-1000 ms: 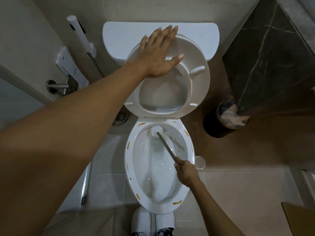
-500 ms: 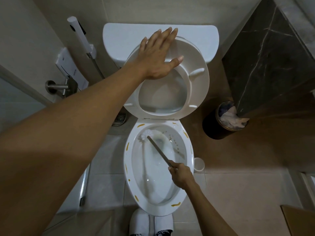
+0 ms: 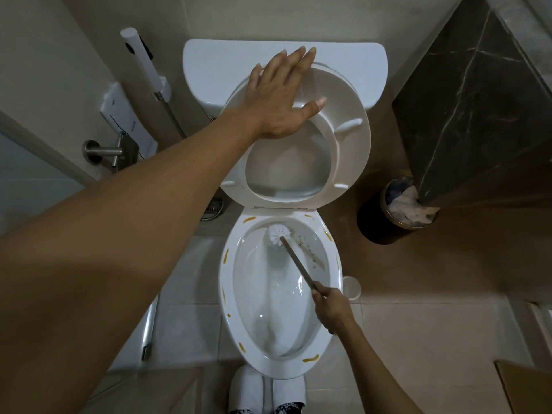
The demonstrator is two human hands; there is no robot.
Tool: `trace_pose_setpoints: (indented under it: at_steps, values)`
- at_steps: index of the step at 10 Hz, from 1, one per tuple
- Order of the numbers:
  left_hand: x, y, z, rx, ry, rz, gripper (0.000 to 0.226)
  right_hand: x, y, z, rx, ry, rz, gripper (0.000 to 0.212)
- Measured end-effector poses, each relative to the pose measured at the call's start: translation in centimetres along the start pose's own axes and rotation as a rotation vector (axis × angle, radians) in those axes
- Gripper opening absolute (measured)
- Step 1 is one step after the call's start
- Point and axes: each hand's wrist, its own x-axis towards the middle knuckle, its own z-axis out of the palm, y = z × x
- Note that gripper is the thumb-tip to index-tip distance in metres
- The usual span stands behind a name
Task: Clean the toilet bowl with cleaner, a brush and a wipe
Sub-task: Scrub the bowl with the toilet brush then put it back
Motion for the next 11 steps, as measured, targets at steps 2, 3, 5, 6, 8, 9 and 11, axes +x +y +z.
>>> trace_pose_setpoints:
  at_steps: [2,3,5,6,8,9,11]
  values:
    - [0.0,0.1,0.1,0.004,0.006,0.003,0.075,-1.1,-1.7,0.7,-0.073,-0.192,-0.053,0.038]
    - [-0.1,0.1,0.0,0.001,0.009,0.001,0.075,-1.3,-2.6,-1.1,-0.169,-0.280,-0.025,0.034]
    - [-0.1,0.1,0.1,0.001,0.013,0.001,0.074,-2.2,-5.0,-5.4,-0.470,-0.501,0.004,0.034]
    - [-0.1,0.1,0.2,0.000,0.014,0.001,0.074,-1.2,-5.5,-4.5,-0.414,-0.423,-0.041,0.034]
    - [-0.1,0.0,0.0,-0.011,0.010,0.002,0.073,-0.9,-1.8,-1.5,-0.234,-0.282,-0.041,0.038]
    - [0.0,0.1,0.1,-0.002,0.013,0.001,0.074,-2.0,0.6,-2.6,-0.111,-0.411,0.047,0.036]
    - [0.0,0.0,0.2,0.009,0.023,0.004,0.074,-0.6,0.0,-2.8,-0.108,-0.399,0.063,0.033]
